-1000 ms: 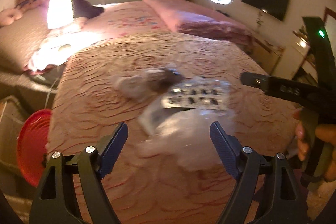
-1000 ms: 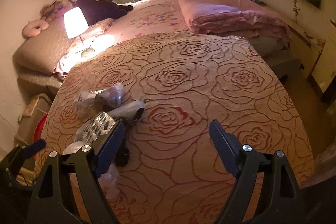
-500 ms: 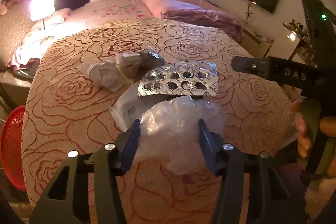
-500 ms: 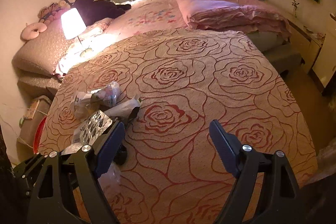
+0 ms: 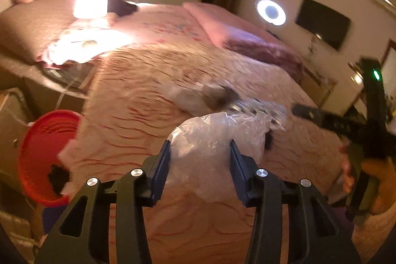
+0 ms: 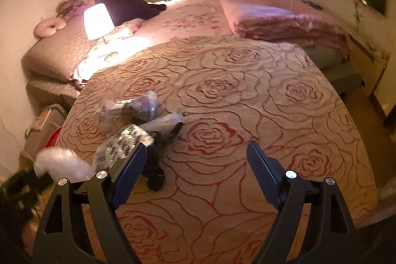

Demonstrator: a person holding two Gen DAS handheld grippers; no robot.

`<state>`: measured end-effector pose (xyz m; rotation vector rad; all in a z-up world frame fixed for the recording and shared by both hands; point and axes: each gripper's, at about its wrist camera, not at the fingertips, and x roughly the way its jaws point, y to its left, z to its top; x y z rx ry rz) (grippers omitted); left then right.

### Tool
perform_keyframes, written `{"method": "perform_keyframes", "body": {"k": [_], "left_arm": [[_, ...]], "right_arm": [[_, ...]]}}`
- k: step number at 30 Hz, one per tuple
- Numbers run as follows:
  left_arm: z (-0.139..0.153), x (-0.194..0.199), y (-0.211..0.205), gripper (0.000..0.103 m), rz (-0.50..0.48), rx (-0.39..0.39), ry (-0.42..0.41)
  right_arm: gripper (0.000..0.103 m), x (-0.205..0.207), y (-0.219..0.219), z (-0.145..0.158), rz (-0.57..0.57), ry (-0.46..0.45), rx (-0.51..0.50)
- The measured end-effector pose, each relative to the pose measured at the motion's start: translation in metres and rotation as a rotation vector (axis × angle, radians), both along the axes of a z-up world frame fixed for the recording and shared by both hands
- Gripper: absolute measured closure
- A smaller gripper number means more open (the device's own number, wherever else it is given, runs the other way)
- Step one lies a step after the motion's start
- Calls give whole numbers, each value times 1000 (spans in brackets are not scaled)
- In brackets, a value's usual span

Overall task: Collect trash
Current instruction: 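Grasp the clear plastic bag on the bed with the left tool and lift it, then carry the plastic bag toward the basket with the left tool while the right grasps the silver blister pack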

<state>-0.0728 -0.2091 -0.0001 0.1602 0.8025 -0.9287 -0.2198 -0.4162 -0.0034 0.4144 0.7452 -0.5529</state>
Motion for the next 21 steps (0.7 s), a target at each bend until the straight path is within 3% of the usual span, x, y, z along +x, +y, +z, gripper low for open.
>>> {"method": "perform_keyframes", "body": {"k": [8,17,21], "left_arm": [[3,34,34,60,159,-1,-11],[1,44,45,60,189,-1,-9],[0,46,49,60,200,0,-8]], "right_arm": [[23,30,29,3,179,20,-78],[23,76,55,-6,381,162,-187],[40,87,64,-14,434,209,-182]]}}
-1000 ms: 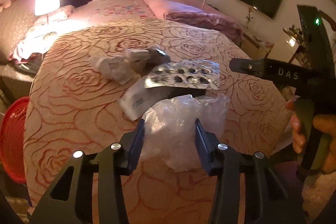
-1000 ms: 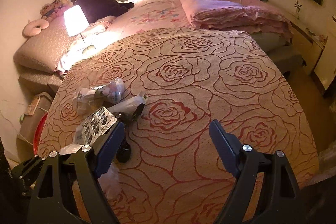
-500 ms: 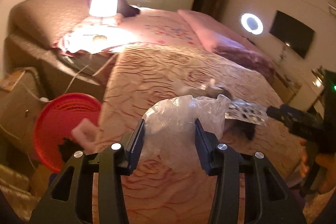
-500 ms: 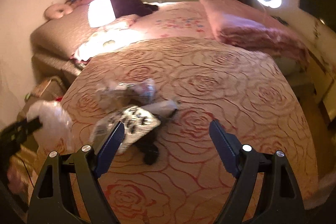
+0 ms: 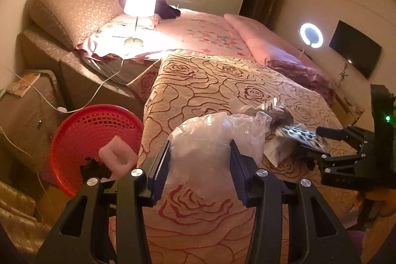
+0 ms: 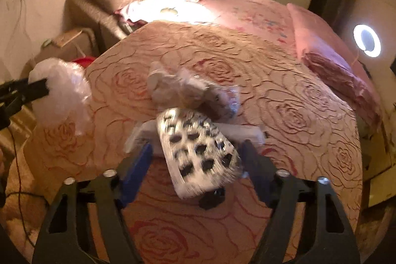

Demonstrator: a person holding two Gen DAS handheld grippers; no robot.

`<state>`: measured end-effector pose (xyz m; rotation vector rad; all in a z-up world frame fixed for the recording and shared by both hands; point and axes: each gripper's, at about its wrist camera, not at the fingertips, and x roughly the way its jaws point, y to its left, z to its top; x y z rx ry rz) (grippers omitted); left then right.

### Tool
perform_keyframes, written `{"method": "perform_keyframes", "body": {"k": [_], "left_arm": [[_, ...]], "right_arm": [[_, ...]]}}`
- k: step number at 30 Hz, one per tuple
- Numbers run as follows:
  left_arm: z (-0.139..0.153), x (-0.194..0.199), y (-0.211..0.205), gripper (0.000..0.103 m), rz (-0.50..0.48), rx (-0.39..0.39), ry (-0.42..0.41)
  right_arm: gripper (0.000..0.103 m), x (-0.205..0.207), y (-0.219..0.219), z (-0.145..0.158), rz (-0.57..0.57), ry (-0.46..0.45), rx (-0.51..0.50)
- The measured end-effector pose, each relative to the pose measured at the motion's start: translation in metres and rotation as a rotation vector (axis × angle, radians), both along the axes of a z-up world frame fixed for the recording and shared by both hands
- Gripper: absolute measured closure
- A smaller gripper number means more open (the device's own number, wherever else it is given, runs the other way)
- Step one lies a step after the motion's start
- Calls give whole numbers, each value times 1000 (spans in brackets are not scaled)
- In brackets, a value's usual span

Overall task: Collect trash
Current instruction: 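Carry the plastic bag toward the basket with the left tool while the right grasps the silver blister pack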

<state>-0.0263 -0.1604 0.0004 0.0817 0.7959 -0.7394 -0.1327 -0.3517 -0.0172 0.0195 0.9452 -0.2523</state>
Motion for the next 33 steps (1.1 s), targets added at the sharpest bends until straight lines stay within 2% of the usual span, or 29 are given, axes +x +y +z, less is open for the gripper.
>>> {"method": "perform_keyframes", "body": {"k": [3,8,13,17,26,28,30,33], "left_arm": [[-1,4,3,60,9,-1,9],[-2,7,6,60,20,-4,17],[-2,10,12,60,36,-9,16],[-1,13,19,60,54,-20,17],[-3,19,29,59,74,-33,32],[-3,19,30,60,76,-35,34],[-3,19,32,60,79,-37,35],[-2,21,35,60,83,-40,36]], "right_arm": [[49,2,10,-1,34,4,3],[50,10,24,-3,67,-13,84],[50,16,38,-1,105,-22,162],[39,19,45,4,94,-22,180],[39,39,39,-11,27,2,235],[46,45,41,-13,17,2,235],[57,50,41,-12,7,-9,234],[64,56,38,-11,-17,-21,251]]}}
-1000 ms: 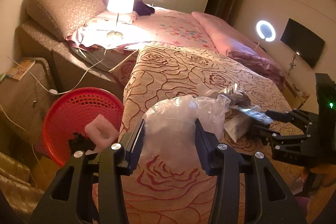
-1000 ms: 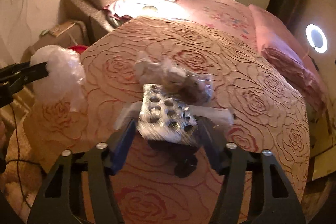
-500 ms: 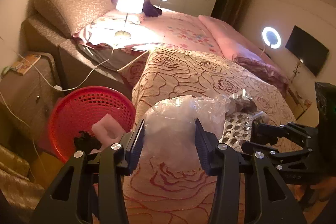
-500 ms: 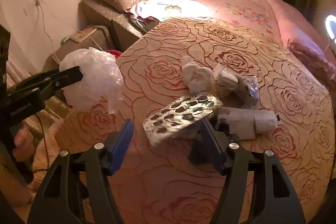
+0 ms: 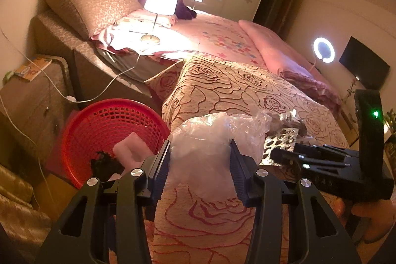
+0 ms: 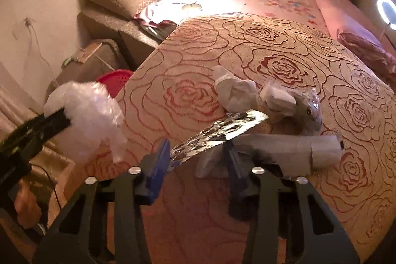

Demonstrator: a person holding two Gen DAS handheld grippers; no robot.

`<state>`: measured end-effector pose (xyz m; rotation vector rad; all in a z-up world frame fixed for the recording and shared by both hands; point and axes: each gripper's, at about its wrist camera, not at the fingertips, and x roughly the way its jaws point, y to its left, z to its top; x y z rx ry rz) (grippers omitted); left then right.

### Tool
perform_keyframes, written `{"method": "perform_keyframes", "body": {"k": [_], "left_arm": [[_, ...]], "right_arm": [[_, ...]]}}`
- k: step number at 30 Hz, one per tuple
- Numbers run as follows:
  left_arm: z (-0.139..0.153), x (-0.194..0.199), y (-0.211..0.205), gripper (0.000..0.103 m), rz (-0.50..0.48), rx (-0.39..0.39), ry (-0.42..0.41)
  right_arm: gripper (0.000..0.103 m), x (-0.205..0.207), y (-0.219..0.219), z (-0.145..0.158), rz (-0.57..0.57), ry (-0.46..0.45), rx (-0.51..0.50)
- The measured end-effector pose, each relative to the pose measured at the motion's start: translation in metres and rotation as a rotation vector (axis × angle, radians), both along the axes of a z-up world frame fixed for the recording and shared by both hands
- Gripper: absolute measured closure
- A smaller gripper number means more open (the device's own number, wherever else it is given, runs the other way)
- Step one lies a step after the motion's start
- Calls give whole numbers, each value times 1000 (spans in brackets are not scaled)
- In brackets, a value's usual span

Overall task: Collect trash
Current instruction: 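Carry the plastic bag toward the basket with the left tool while the right grasps the silver blister pack, then release the plastic bag into the basket with the left tool while the right drops the blister pack in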

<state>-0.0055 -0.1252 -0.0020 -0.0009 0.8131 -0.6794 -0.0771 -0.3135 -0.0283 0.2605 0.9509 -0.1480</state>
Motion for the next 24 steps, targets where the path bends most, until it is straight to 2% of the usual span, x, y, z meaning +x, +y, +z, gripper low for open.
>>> {"method": "perform_keyframes", "body": {"k": [6,15,24], "left_arm": [[-1,3,5,59,10,-3,5],[2,5,8,60,16,-5,-4],[5,10,19,60,49,-13,-5]], "right_arm": [[83,1,-4,-1,-44,-20,12],[93,-13,4,8,-9,-51,65],[94,-7,20,16,40,-59,39]]}}
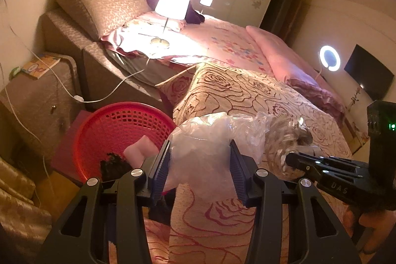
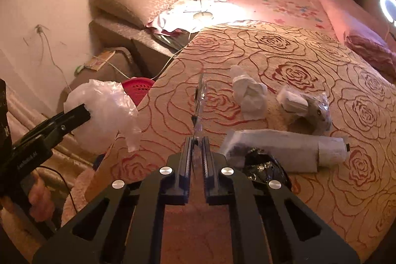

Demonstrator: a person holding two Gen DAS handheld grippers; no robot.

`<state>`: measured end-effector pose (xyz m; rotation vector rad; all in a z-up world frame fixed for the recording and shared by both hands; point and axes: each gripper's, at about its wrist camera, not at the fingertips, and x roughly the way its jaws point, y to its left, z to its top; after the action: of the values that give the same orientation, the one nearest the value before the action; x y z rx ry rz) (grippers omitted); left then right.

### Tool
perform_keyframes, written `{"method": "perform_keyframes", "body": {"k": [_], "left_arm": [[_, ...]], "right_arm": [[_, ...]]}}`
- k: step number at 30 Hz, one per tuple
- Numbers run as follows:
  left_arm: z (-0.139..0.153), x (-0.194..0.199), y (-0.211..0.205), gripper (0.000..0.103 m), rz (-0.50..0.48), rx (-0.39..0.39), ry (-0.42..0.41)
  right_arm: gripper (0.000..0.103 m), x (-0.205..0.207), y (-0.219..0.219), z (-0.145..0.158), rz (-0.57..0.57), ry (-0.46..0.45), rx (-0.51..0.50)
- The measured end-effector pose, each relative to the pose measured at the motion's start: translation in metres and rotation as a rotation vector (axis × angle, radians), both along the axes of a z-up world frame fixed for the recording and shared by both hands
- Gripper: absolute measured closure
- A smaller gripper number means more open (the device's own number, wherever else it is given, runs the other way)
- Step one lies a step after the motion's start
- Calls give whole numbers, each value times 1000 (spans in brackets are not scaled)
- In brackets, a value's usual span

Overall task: Collect trash
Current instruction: 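Release the plastic bag into the basket with the left tool while the right drops the blister pack in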

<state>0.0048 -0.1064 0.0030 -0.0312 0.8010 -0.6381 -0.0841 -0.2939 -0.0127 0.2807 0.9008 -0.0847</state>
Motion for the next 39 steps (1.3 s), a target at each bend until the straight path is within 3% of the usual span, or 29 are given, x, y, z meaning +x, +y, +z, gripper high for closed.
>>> {"method": "perform_keyframes", "body": {"k": [15,22,39], "left_arm": [[-3,2,5,60,15,0,5],[0,9,16,60,58,5,-13],[-7,54,46,60,189,62,-4]], "right_arm": [[94,31,6,-21,3,65,-58],[95,28,12,-1,32,-6,-51],[95,72,48,14,110,-38,-23]]}}
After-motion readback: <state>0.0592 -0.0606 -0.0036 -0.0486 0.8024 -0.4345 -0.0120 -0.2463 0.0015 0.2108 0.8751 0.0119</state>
